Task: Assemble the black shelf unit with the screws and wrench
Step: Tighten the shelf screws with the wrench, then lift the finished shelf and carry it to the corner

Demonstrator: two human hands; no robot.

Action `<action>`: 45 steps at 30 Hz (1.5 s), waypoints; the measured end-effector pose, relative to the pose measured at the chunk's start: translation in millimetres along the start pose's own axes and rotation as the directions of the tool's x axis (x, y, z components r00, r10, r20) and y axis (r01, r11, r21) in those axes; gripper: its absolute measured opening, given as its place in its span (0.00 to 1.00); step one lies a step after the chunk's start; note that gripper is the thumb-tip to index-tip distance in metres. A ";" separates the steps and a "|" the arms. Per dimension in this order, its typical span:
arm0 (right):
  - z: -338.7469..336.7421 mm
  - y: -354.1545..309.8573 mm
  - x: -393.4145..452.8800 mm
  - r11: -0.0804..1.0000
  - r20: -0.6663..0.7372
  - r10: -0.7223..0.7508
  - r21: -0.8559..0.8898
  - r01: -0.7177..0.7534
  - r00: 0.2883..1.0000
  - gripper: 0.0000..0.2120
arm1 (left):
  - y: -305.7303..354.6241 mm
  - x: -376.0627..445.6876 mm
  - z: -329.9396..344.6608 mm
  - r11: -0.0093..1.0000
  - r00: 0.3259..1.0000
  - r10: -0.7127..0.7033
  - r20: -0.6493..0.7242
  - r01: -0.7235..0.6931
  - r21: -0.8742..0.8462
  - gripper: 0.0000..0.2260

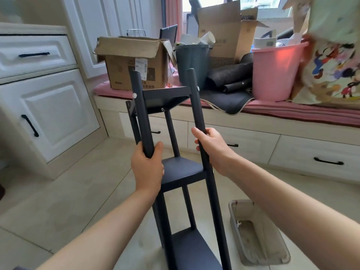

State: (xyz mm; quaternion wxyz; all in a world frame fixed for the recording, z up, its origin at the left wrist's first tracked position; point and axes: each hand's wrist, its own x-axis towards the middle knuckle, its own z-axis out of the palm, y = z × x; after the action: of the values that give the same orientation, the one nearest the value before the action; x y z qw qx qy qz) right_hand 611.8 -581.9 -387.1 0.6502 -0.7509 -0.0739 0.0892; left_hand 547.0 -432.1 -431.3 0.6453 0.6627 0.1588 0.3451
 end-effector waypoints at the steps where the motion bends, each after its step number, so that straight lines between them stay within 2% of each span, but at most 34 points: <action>1: 3.6 0.9 2.4 0.999 -0.031 -0.005 0.040 0.006 1.000 0.13 | -0.8 0.9 0.8 1.000 1.000 -0.001 -0.003 0.001 -0.004 0.13; 4: 9.3 4.3 11.6 0.983 -0.103 -0.012 0.182 0.031 0.995 0.15 | -1.4 6.4 4.7 1.000 1.000 0.013 -0.021 -0.013 0.005 0.13; 7: 10.9 6.9 21.9 0.950 -0.110 0.026 0.313 0.010 0.994 0.20 | -4.6 12.4 9.0 0.999 0.999 0.021 -0.027 -0.020 0.028 0.14; 13: 12.1 22.2 49.4 0.915 -0.151 0.041 0.402 0.023 0.988 0.30 | -20.0 20.3 22.7 1.000 1.000 0.010 0.007 -0.010 -0.003 0.10; 22: -13.3 65.4 127.4 0.916 -0.183 -0.023 0.391 0.094 0.983 0.27 | -64.9 13.6 77.7 0.999 0.976 0.043 0.215 -0.046 0.009 0.12; 27: -36.1 81.3 152.9 0.884 -0.142 -0.035 0.458 0.097 0.989 0.22 | -80.0 0.7 104.6 0.996 0.948 -0.073 0.310 0.051 0.078 0.14; 31: -48.3 72.7 150.8 0.918 -0.128 0.040 0.396 0.014 0.991 0.18 | -69.3 -7.3 114.1 0.970 0.922 -0.235 0.306 0.201 0.138 0.17; 35: -59.1 64.9 138.2 0.966 -0.122 0.160 0.224 -0.130 0.980 0.20 | -52.7 -13.8 120.6 0.913 0.876 -0.406 0.261 0.374 0.163 0.18; 39: -66.0 45.2 127.2 0.941 -0.087 0.318 0.146 -0.304 0.944 0.16 | -37.2 -14.9 123.6 0.833 0.808 -0.547 0.218 0.500 0.237 0.15; 42: -73.7 22.6 124.5 0.889 -0.061 0.453 0.103 -0.446 0.890 0.15 | -18.5 -6.4 115.2 0.750 0.719 -0.645 0.260 0.529 0.397 0.07; 45: -74.1 0.9 118.4 0.845 -0.097 0.534 0.038 -0.533 0.840 0.18 | -2.8 7.9 96.8 0.695 0.641 -0.691 0.336 0.460 0.552 0.10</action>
State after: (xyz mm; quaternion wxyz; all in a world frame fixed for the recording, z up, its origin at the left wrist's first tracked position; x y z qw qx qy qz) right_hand 744.1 -626.5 -382.3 0.6063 -0.7422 0.1722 0.2278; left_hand 617.4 -498.8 -425.1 0.5823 0.7623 0.2559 -0.1199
